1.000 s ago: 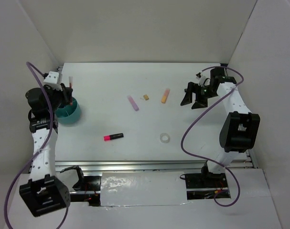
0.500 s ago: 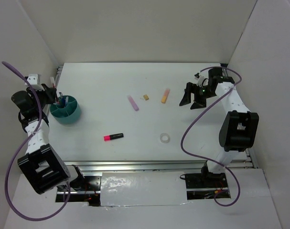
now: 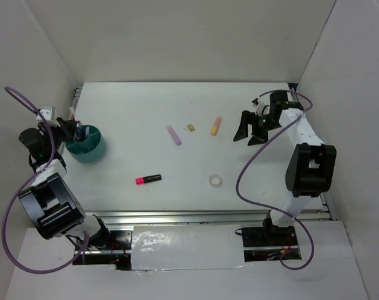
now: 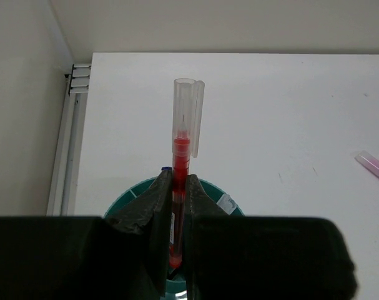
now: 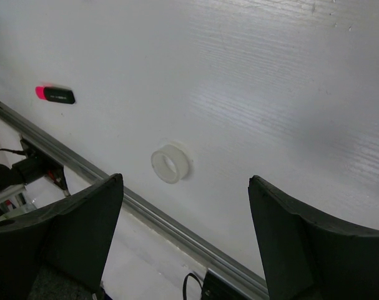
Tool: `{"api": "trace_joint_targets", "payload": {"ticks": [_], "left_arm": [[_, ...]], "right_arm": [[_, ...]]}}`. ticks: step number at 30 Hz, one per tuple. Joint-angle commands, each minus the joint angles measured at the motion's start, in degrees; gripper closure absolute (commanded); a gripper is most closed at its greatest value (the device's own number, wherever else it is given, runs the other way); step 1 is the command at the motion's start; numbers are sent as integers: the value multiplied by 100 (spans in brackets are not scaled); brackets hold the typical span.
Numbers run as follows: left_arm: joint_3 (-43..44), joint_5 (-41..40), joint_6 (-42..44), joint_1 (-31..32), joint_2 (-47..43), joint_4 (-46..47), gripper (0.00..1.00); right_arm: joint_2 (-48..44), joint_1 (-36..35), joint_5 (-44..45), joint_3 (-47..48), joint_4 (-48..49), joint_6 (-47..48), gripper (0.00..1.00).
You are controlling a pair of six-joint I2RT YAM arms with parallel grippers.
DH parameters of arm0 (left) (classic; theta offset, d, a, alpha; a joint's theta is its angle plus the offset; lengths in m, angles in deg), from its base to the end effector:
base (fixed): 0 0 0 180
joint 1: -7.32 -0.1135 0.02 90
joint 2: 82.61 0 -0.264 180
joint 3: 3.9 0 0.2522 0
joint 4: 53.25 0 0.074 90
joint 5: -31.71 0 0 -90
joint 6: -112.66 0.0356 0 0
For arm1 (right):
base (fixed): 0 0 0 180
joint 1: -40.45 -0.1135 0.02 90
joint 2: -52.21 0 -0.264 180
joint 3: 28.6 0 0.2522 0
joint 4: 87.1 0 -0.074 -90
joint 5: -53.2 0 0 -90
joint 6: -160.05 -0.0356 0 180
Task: Sort the stationery into containers
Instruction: Place the pen in the storage box.
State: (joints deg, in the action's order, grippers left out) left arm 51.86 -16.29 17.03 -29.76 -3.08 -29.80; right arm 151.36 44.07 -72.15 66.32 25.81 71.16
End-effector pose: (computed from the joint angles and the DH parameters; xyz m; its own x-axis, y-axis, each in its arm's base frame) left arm 0.2563 0.1639 0.2709 -0.0128 -0.1011 -0.9948 0.0849 0.9912 -0.1018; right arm 0.3471 -0.0013 0.2579 -0.9427 0.0438 -0.3308 -0.1517 0.8267 0.5418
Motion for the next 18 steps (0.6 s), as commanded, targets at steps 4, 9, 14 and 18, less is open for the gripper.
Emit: {"api": "trace_joint_targets", "payload": {"ticks": [4, 9, 14, 18], "left_arm": [[-244, 415, -96, -89, 142, 1297, 100], [-403, 432, -315, -115, 344, 1640, 100], [-622, 344, -649, -177, 520, 1912, 100], [-824, 274, -817, -203, 546, 2220, 84]], "right_arm": [[34, -54, -6, -31, 199, 13, 13], [60, -72, -42, -13, 199, 4, 13], [43, -72, -7, -22, 190, 13, 13], [60, -80, 2, 39, 155, 4, 13]]}}
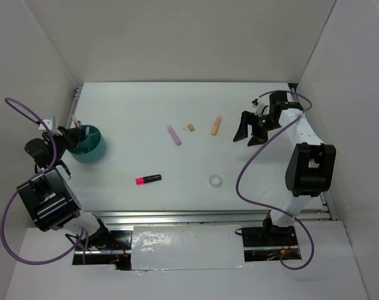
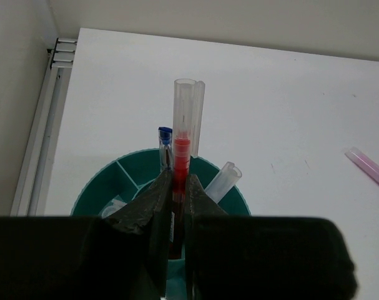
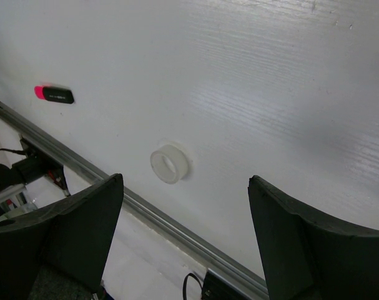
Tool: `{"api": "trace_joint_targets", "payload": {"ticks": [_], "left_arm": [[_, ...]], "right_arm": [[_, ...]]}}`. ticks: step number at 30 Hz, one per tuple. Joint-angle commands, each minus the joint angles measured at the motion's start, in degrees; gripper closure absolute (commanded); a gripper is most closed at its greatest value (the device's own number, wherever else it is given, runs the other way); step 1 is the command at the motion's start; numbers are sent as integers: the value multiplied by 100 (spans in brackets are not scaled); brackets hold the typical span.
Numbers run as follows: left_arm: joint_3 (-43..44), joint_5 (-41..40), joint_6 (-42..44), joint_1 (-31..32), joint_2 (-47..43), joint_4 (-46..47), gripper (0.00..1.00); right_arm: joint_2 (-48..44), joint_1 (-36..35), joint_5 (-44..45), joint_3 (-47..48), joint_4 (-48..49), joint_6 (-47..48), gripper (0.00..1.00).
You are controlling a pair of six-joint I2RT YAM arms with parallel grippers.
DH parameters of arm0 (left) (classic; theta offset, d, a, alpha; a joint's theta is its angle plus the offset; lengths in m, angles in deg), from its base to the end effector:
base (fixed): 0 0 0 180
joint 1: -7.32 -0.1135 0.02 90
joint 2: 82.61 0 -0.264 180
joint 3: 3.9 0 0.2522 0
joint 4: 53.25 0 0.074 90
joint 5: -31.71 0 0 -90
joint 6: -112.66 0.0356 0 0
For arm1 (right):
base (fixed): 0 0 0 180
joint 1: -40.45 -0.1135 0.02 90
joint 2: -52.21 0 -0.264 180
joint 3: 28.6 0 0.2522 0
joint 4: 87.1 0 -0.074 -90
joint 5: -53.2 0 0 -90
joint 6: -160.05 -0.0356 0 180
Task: Sort the stationery into containers
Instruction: Place the pen in the storage box, then pick up the stationery from the center of the board.
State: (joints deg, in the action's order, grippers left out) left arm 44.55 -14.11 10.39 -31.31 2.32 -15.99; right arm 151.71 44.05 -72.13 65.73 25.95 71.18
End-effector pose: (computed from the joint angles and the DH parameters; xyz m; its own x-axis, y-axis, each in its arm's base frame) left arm 0.2490 0.1673 0.2279 -0.0102 -0.2032 -0.9791 0.0967 0.9743 -0.2032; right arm 0.3470 -0.0012 0.2531 -0.9472 0.0435 -0.3178 -0.1447 0.8264 0.5442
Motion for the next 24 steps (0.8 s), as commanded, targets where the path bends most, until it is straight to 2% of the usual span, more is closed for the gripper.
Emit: {"api": "trace_joint_targets", "payload": {"ticks": [1, 5, 6, 8, 13, 15, 16, 17, 19, 20, 21, 23, 24], "left_arm": [[-112, 55, -179, -48, -11, 909, 79], [-139, 108, -407, -118, -169, 944, 58], [-174, 91, -442, -144, -335, 936, 46], [-226, 160, -469, -258, -502, 935, 37], [1, 424, -408, -443, -1328, 445, 30], [543, 494, -233, -452, -1714, -607, 30], [817, 530, 125, -365, -1803, -1212, 28], [1533, 565, 485, -286, -1848, -2801, 27], [2222, 207, 1101, 134, -1787, -4208, 25], [2800, -13, 1156, 276, -1699, -5346, 24], [3067, -6, 1627, 556, -1525, -5871, 24], [3604, -6, 1929, 830, -1365, -6742, 22], [3658, -346, 1930, 1188, -1347, -7068, 22]], "right_arm": [[17, -78, 0, 99, 133, 2, 13], [-1, -78, 35, 107, 125, 10, 13], [-10, -78, 35, 107, 125, 10, 13], [-54, -78, 53, 81, 142, 10, 13], [-168, -78, 61, 55, 125, 28, 13], [-212, -70, 70, 28, 142, 28, 13], [-256, -61, 70, 20, 160, 28, 13], [-273, -61, 105, 2, 168, 28, 13], [-291, -61, 123, 11, 186, 37, 13], [-291, -61, 149, 19, 186, 37, 13], [-300, -61, 167, 20, 195, 28, 13], [-283, -69, 219, 55, 221, 11, 13], [-291, -78, 263, 72, 273, -7, 13]]}}
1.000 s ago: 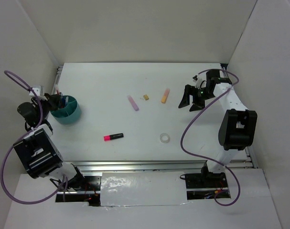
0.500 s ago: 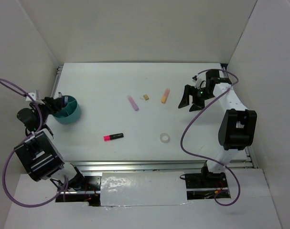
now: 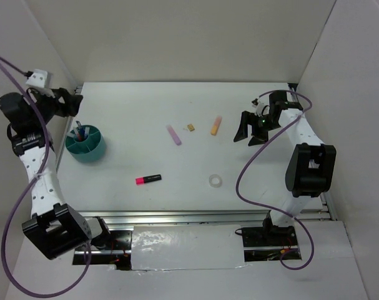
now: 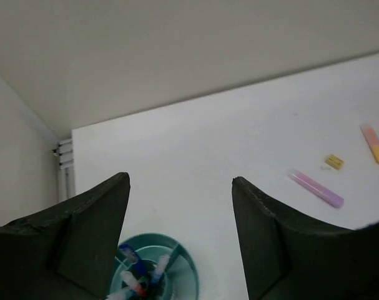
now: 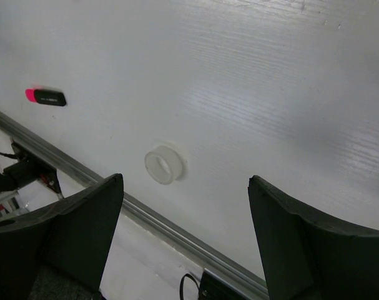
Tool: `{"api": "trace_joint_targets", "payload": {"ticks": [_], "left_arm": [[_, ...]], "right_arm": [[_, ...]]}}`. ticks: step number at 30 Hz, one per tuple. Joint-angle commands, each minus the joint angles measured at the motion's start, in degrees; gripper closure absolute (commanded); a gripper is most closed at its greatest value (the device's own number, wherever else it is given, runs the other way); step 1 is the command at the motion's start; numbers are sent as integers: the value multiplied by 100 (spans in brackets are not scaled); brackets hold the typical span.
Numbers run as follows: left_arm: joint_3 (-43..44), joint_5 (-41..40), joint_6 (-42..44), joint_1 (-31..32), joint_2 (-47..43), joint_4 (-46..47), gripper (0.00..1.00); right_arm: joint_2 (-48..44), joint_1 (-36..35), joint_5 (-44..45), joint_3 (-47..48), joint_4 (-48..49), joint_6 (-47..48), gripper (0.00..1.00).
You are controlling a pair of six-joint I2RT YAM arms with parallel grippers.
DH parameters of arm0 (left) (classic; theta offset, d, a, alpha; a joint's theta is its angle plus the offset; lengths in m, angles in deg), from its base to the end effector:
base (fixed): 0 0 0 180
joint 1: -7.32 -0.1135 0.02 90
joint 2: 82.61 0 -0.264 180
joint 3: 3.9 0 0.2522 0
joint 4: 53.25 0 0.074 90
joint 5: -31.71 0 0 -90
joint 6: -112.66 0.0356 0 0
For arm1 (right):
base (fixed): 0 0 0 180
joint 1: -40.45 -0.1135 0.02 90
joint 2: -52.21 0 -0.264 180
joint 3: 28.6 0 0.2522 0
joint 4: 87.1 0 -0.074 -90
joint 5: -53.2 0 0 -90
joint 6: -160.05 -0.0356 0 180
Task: Sort the stationery into containers
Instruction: Pick up the stationery from the center of the board.
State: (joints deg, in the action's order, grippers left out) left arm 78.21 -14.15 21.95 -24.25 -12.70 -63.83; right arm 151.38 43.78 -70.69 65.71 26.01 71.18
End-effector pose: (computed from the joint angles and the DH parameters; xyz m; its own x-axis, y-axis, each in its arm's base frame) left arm 0.2476 0.1230 0.4175 0.0214 0.0027 -0.9998 0.2177 0.9760 0.0073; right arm 0.3464 -0.0003 0.2544 -0.9454 0.0386 -0.3235 -0.1448 0.8398 0.5233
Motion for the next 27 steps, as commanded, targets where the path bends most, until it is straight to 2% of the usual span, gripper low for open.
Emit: {"api": "trace_joint_targets", "payload": {"ticks": [1, 2, 3, 5, 6, 7, 9, 12, 14, 17, 20, 27], "left_arm": [[162, -588, 731, 677, 94, -2278, 21], [21, -834, 626, 861, -98, -2174, 22], [-128, -1498, 616, 1316, -196, -1964, 23], [-375, -2204, 747, 2141, -381, -1935, 23], [-428, -2834, 748, 2390, -399, -1961, 18], [-524, -3102, 696, 2758, -417, -1944, 1], [-604, -3759, 354, 3015, -382, -1997, 1], [-648, -4131, 124, 3105, -268, -2049, 1], [-666, -4264, -323, 3237, -180, -2067, 1], [-613, -4177, -403, 3201, -48, -2155, 1], [-657, -4142, -439, 3201, -39, -2146, 1], [-859, -4221, -456, 3210, -135, -1970, 1]], "right_arm": [[-258, -61, 180, 101, 320, -103, 13], [-250, -70, 416, 110, 442, -104, 13], [-232, -122, 540, 153, 521, -304, 14], [-145, -262, 1013, 346, 662, -534, 14], [-83, -498, 1190, 425, 698, -604, 13], [-30, -613, 1383, 626, 768, -700, 13], [198, -1007, 2025, 1030, 838, -868, 11], [733, -1378, 2622, 1706, 839, -1167, 11], [1180, -1484, 2799, 2024, 882, -1403, 11], [1830, -1607, 2940, 2857, 786, -1650, 12], [2368, -1739, 3545, 3351, 751, -1905, 12], [3168, -1810, 3531, 3906, 768, -2108, 13]]}}
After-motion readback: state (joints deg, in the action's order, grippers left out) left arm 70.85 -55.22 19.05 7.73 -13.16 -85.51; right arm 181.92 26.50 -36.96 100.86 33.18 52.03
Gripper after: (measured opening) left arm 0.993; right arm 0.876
